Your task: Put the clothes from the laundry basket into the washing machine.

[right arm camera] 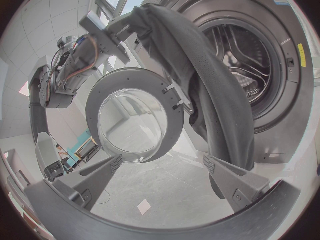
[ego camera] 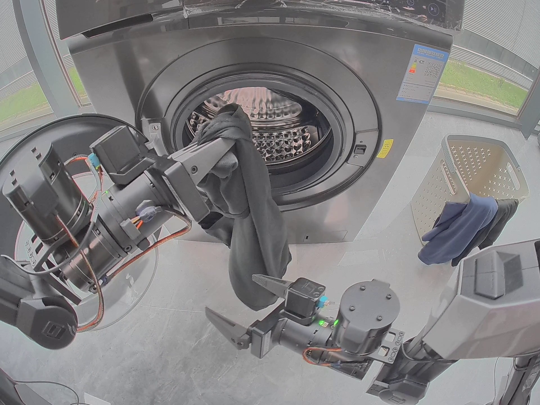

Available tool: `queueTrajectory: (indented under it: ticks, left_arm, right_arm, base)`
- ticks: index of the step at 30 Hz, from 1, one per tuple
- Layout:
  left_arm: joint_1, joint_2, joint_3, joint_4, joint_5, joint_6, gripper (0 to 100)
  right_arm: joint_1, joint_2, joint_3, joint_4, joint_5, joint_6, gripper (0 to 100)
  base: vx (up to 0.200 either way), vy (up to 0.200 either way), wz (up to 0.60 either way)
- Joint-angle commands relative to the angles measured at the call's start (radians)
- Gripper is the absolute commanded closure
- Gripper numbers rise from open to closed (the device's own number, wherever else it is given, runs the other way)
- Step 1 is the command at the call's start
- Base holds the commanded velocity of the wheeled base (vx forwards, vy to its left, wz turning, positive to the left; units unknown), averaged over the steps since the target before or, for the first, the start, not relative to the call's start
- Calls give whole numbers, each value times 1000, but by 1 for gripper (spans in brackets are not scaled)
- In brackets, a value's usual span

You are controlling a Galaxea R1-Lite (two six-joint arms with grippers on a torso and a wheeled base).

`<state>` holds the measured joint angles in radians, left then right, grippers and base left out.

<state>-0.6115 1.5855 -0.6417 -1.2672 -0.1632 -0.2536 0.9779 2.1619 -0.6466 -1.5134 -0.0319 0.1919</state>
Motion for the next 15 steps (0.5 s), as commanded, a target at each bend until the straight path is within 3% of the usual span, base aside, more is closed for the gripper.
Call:
queueTrajectory:
  ticks: [1, 15]
  left_arm:
    - [-4, 7, -3, 0, 8, 1, 100]
    - [-2, 17, 4, 3, 21, 2, 100]
  right_arm:
    - [35, 64, -51, 2, 1, 0, 0]
    - [45, 142, -182, 15, 4, 4, 0]
  base:
    - [0, 0, 0]
    - [0, 0, 0]
